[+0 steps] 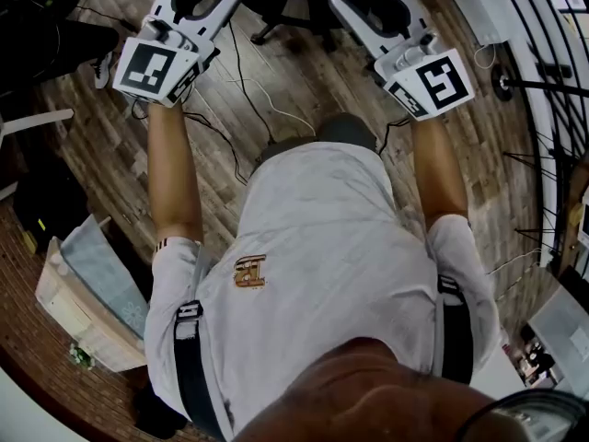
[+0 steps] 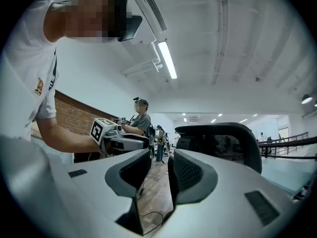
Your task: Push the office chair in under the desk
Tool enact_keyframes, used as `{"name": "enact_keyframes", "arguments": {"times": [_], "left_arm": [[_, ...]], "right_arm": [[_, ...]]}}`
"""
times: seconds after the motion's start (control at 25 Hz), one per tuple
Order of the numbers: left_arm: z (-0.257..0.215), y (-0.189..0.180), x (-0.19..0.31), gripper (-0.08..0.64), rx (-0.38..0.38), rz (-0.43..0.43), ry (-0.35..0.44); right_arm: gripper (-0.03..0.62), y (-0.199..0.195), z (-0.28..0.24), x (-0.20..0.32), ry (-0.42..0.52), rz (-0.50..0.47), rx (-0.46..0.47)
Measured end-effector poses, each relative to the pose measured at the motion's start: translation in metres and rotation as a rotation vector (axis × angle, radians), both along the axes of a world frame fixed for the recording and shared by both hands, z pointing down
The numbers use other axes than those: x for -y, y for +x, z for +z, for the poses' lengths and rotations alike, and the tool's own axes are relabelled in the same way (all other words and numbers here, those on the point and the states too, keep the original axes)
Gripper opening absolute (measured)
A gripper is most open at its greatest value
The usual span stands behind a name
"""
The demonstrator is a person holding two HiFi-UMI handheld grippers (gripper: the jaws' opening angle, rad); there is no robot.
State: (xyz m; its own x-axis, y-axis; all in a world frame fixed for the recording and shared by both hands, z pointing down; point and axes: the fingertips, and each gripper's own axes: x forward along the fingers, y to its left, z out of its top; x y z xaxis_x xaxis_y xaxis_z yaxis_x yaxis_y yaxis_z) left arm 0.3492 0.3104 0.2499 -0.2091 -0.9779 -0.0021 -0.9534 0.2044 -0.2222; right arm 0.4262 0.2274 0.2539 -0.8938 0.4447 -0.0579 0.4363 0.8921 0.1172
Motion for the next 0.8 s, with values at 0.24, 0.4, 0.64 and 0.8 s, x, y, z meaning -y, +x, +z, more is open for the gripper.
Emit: {"name": "enact_keyframes", "arguments": {"times": [0.24, 0.4, 0.64, 0.8], "left_arm": [[-0.005, -0.026, -0.002, 0.177, 0.054, -0.028, -0.110], [0.013, -0.050, -0.004, 0.205, 0.095, 0.004, -0.140], [0.026, -0.083, 0.005, 0.249, 0.150, 0.006, -0.262], [0.035, -0.111, 0.013, 0.266, 0.190, 0.001, -0.341]], "right_arm": [[0.176, -0.012, 0.008, 0.013, 0.043, 0.039, -0.035], [0.201, -0.021, 0.014, 0.027, 0.082, 0.072, -0.065], [0.219, -0.028, 0.022, 0.059, 0.137, 0.126, -0.109], [0.224, -0.035, 0.029, 0.086, 0.176, 0.169, -0.143]]}}
